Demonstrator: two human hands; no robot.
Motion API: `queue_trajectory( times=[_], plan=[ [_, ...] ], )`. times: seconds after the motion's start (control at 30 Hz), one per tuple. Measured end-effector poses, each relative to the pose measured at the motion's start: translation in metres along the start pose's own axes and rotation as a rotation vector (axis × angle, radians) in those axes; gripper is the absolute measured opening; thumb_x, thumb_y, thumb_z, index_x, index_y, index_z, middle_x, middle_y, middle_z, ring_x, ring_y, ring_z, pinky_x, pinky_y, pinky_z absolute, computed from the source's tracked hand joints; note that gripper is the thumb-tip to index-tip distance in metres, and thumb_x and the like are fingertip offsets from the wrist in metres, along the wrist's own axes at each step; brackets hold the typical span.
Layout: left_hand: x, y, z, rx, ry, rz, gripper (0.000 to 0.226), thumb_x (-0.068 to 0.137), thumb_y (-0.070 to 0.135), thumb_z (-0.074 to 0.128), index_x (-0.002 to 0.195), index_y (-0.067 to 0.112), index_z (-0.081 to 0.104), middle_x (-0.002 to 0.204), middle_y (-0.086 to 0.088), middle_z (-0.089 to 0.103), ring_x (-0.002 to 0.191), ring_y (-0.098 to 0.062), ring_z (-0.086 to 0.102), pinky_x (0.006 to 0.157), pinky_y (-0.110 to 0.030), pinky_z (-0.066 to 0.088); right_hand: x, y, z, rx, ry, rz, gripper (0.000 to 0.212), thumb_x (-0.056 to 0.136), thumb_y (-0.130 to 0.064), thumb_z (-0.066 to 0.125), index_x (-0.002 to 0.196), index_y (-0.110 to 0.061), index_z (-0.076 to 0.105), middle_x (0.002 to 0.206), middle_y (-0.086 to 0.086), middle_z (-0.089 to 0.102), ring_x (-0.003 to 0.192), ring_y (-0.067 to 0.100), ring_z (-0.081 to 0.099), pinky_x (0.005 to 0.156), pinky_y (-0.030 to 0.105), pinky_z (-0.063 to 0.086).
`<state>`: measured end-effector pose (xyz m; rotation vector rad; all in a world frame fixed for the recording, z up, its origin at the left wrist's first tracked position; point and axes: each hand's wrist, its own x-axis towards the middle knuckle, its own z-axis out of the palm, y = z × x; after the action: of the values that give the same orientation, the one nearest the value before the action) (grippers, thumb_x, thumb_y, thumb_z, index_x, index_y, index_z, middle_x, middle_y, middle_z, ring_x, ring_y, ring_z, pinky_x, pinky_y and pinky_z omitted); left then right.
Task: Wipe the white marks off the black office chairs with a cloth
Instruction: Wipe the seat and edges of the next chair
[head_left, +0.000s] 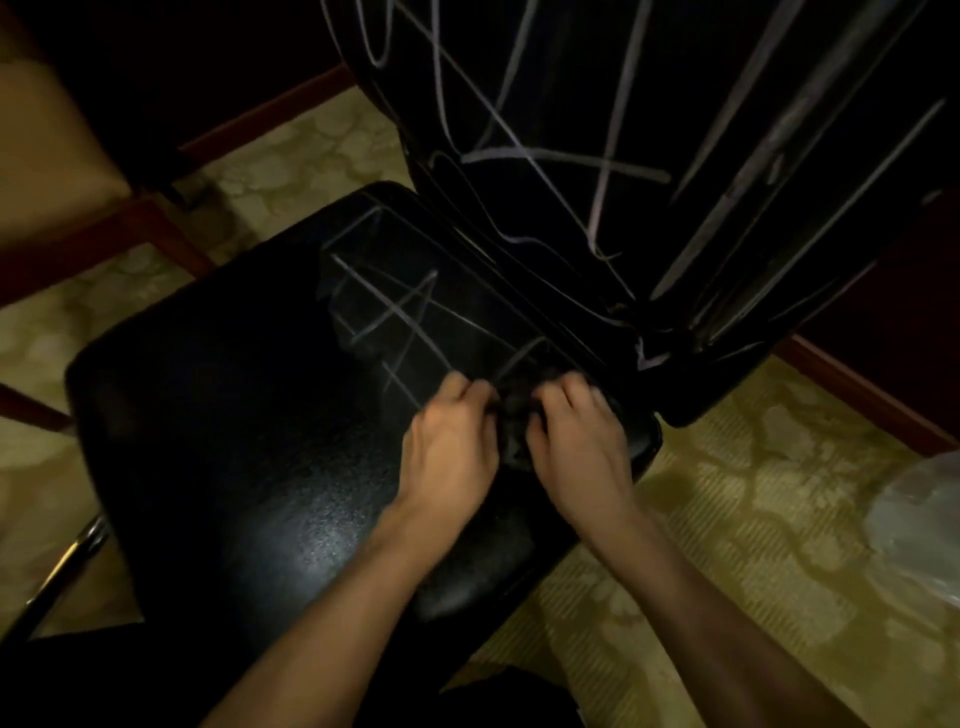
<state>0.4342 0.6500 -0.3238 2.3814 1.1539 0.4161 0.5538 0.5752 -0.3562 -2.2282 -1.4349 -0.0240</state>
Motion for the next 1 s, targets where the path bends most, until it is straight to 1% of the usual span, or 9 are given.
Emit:
queue_trajectory(
  times=[0.07,0.13,0.27,0.37,0.47,0.63,0.7,0.87,1.0],
  plan=[
    [0.013,-0.008,-0.006,0.027,0.031,-0.053,0.014,0.092,0.009,0.059,0.104,0.011,0.065,0.101,-0.007,0.055,0.082,-0.035,0.064,0.067,-0.041,0.05,0.022,-0.009,0.01,-0.024,-0.026,-0.018,0.018,0.076,-0.012,0.07,0.091,-0.006,0.063,0.094,0.014,0.06,0.081,0.035,0.061,0.068,0.039,0.052],
    [0.003,-0.015,-0.012,0.042,0.043,-0.064,0.014,0.091,0.01,0.06,0.104,0.013,0.064,0.101,-0.006,0.056,0.082,-0.035,0.064,0.068,-0.043,0.053,0.023,-0.015,0.011,-0.022,-0.062,-0.071,0.018,0.075,-0.016,0.07,0.088,-0.009,0.061,0.093,0.012,0.059,0.081,0.032,0.06,0.067,0.036,0.051],
    [-0.058,-0.022,-0.017,-0.001,0.039,-0.069,0.016,0.086,0.01,0.066,0.097,0.021,0.062,0.097,0.0,0.055,0.073,-0.03,0.064,0.062,-0.045,0.056,-0.019,-0.022,-0.005,0.021,-0.139,-0.184,0.018,0.075,-0.033,0.055,0.082,-0.016,0.055,0.086,0.002,0.053,0.078,0.023,0.056,0.064,0.032,0.048],
    [-0.085,-0.022,-0.018,-0.051,0.043,-0.094,0.017,0.084,0.008,0.069,0.095,0.02,0.064,0.095,0.003,0.056,0.072,-0.025,0.065,0.061,-0.042,0.057,-0.035,-0.032,-0.007,0.039,-0.224,-0.24,0.016,0.075,-0.029,0.059,0.082,-0.016,0.054,0.085,0.003,0.053,0.077,0.024,0.056,0.064,0.033,0.051],
    [-0.059,-0.033,-0.02,-0.001,0.102,-0.119,0.015,0.085,0.006,0.065,0.097,0.015,0.066,0.096,-0.004,0.058,0.075,-0.032,0.065,0.063,-0.045,0.056,-0.007,-0.041,0.005,0.005,-0.226,-0.248,0.019,0.074,-0.019,0.07,0.086,-0.011,0.058,0.089,0.009,0.056,0.078,0.029,0.058,0.064,0.036,0.051],
    [-0.001,-0.055,-0.028,0.055,0.207,-0.218,0.014,0.09,0.008,0.06,0.103,0.01,0.067,0.102,-0.009,0.059,0.084,-0.037,0.064,0.068,-0.046,0.054,0.051,-0.066,0.03,0.044,-0.224,-0.182,0.021,0.088,-0.015,0.062,0.105,-0.003,0.061,0.113,0.018,0.056,0.101,0.038,0.056,0.082,0.044,0.048],
    [-0.004,-0.051,-0.029,0.069,0.199,-0.236,0.014,0.091,0.009,0.06,0.103,0.01,0.067,0.102,-0.009,0.058,0.085,-0.037,0.064,0.069,-0.045,0.053,0.048,-0.069,0.028,0.038,-0.22,-0.181,0.022,0.088,-0.017,0.062,0.107,-0.005,0.06,0.115,0.015,0.056,0.103,0.035,0.056,0.083,0.042,0.047],
    [-0.064,-0.044,-0.032,0.055,0.105,-0.194,0.013,0.086,0.008,0.065,0.095,0.016,0.066,0.095,-0.002,0.057,0.079,-0.03,0.064,0.066,-0.041,0.054,0.004,-0.051,0.004,0.1,-0.32,-0.329,0.021,0.073,-0.027,0.068,0.086,-0.015,0.057,0.091,0.005,0.057,0.082,0.027,0.061,0.066,0.035,0.05],
    [-0.073,-0.039,-0.034,0.058,0.064,-0.21,0.014,0.087,0.009,0.064,0.099,0.015,0.067,0.097,0.0,0.057,0.08,-0.028,0.064,0.068,-0.042,0.055,0.006,-0.054,0.007,0.053,-0.351,-0.414,0.018,0.08,-0.023,0.066,0.092,-0.013,0.056,0.096,0.005,0.055,0.088,0.027,0.058,0.068,0.038,0.05]
  ],
)
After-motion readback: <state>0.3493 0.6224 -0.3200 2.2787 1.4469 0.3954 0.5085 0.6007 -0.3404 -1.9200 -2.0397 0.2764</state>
